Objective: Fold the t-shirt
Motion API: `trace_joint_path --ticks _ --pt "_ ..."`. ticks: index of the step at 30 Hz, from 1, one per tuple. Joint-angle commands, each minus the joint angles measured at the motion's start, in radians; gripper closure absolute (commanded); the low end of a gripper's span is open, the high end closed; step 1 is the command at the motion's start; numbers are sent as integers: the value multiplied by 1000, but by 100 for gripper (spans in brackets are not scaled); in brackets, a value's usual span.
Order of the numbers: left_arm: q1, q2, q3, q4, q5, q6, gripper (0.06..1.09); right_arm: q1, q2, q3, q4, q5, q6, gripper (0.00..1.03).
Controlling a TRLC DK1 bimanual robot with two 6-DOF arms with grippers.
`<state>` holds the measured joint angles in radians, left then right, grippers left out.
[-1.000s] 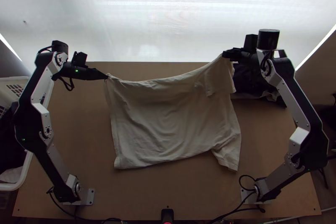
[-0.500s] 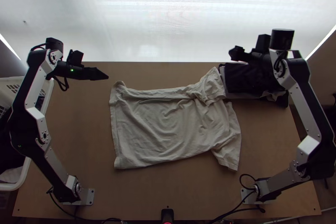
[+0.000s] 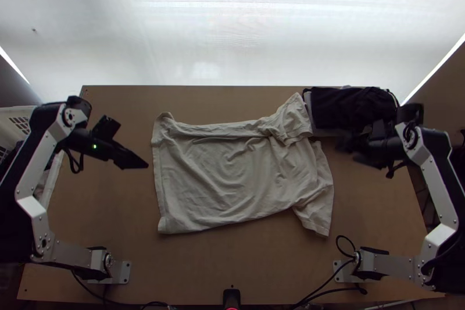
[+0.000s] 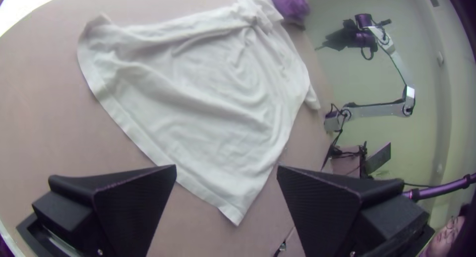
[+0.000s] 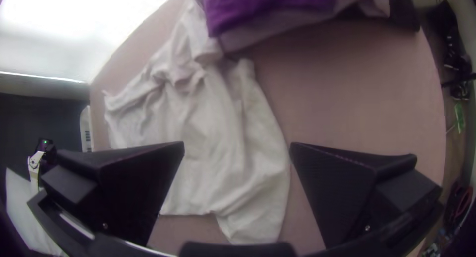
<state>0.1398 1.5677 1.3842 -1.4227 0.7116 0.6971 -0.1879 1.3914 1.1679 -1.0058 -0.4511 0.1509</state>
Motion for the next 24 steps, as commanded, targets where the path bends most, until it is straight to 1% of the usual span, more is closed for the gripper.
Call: trace_joint_path --ticks 1,3,5,7,10,11,13,14,18,24 --pt "-11 -143 -266 31 -34 39 10 -81 -69 -304 59 -23 -70 5" --pt "1 -149 -264 33 -35 27 10 -81 -74 -341 65 -23 -77 5" --pt "12 -150 -258 33 -41 22 10 -81 -83 -369 72 -23 -83 9" --pt "14 -150 -252 33 -52 21 10 -91 -95 -396 87 -21 -88 17" --pt "18 -150 -237 33 -67 15 10 -93 -97 -436 118 -21 -102 27" --pt "21 -150 -229 33 -69 13 10 -93 -97 -444 127 -21 -105 31" --pt "24 -150 -215 25 -72 10 10 -113 -97 -453 154 -20 -117 43" --pt "30 -152 -211 24 -72 10 10 -122 -92 -456 168 -21 -126 47" --pt "44 -158 -214 11 -74 10 10 -130 -38 -456 211 -21 -162 47" --pt "44 -170 -229 8 -72 1 10 -105 23 -445 283 -21 -154 48"
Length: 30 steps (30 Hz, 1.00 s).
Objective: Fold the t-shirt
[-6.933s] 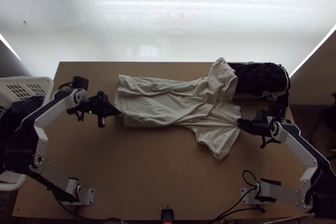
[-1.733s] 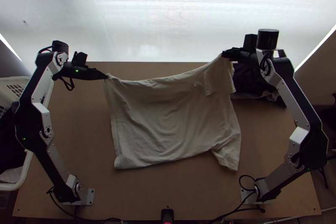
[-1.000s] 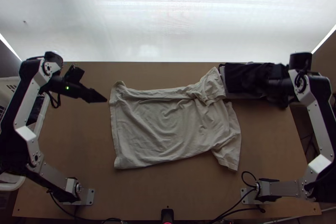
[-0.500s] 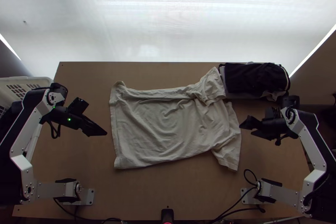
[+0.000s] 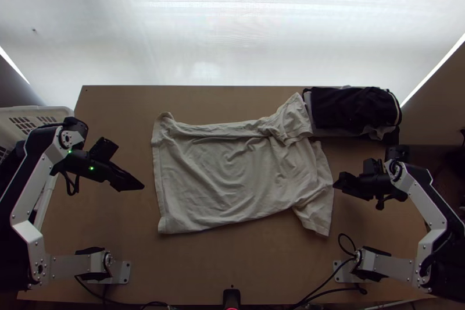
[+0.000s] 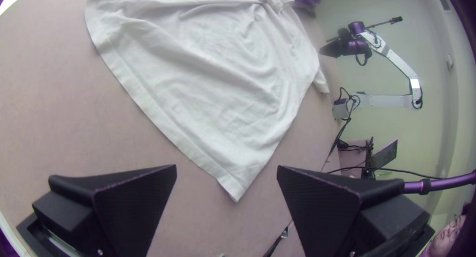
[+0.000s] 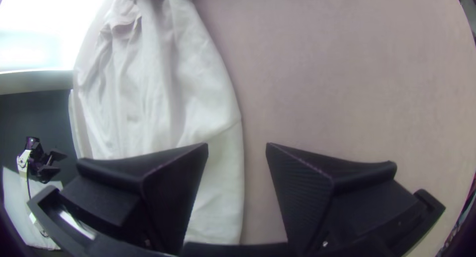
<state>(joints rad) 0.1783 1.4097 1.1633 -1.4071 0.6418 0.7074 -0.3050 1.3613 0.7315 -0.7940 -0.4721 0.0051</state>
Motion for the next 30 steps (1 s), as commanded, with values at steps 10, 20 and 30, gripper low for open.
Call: trace_joint_path --ticks 10,20,30 --pt "9 -23 -2 -10 -2 -29 10 52 96 16 102 0 7 48" --pt "10 -32 -7 -16 -2 -34 10 113 98 9 153 1 47 73" --pt "30 -35 -5 -26 -5 -32 10 115 128 6 174 7 42 73"
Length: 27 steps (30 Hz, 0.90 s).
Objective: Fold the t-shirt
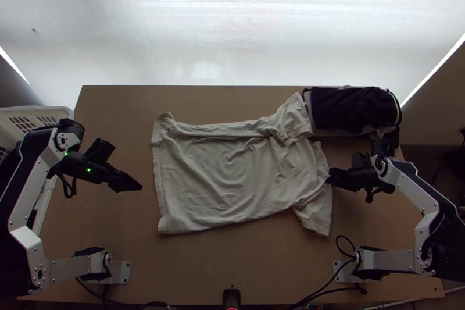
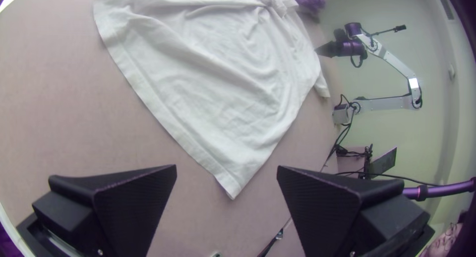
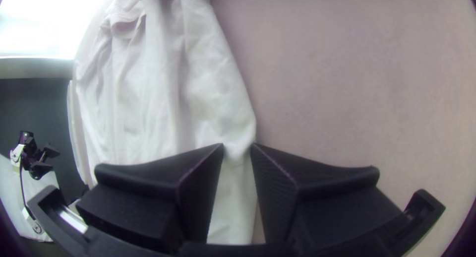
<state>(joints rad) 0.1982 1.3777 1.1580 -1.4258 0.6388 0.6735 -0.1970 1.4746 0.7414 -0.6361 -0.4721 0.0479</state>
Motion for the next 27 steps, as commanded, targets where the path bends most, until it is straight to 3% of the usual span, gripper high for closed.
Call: trace_joint_path --ticks 1,3,5,9,18,27 --pt "12 -5 0 -7 -2 1 10 7 16 -5 21 10 0 73" --pt "14 -6 2 -10 -2 1 10 5 18 -10 27 23 0 76" --pt "17 -8 3 -13 -2 1 10 4 6 -17 47 30 1 100" --pt "15 -37 -40 -30 -2 -9 10 5 -30 -28 55 76 3 100" --pt "-89 15 -299 -28 -10 -29 10 10 -73 -56 55 86 15 100" --pt "-218 30 -408 105 -117 -61 10 10 -83 -45 53 89 15 100"
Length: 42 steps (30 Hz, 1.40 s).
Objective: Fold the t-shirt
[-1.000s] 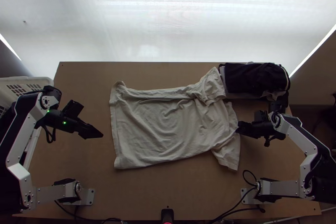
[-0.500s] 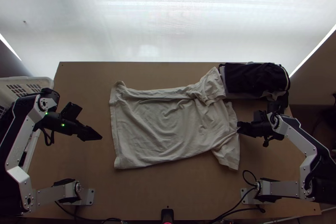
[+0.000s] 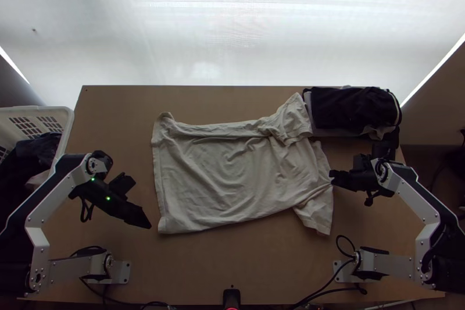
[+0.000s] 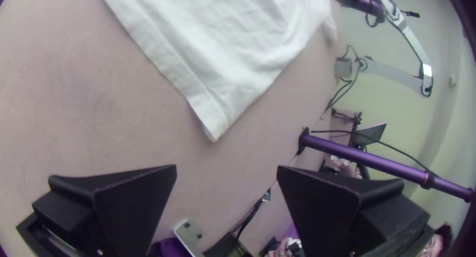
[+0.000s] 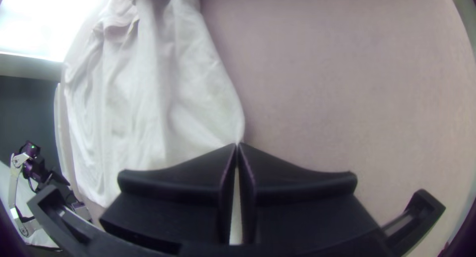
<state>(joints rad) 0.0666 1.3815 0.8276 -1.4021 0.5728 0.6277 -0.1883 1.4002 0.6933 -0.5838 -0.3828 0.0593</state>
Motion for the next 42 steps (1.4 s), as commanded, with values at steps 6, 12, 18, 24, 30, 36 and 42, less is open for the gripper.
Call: trace_joint_path --ticks 6,12,18,24,30,36,42 --pt "-223 123 -97 176 -56 -23 10 3 -20 11 -5 1 11 100" --pt "-286 182 -74 245 -56 -40 10 -14 -30 0 -8 2 8 100" --pt "-283 202 -38 285 -54 -60 10 -16 -41 -5 -8 5 8 100" --pt "-252 212 11 338 -36 -102 10 -16 -40 -3 -8 13 8 100" --pt "-251 225 24 347 -5 -111 10 -14 -41 -2 -8 21 8 100" --pt "-260 218 16 259 6 -65 11 -22 -38 2 -7 28 5 100" --pt "-277 211 19 112 47 32 11 -22 -21 6 4 32 5 100"
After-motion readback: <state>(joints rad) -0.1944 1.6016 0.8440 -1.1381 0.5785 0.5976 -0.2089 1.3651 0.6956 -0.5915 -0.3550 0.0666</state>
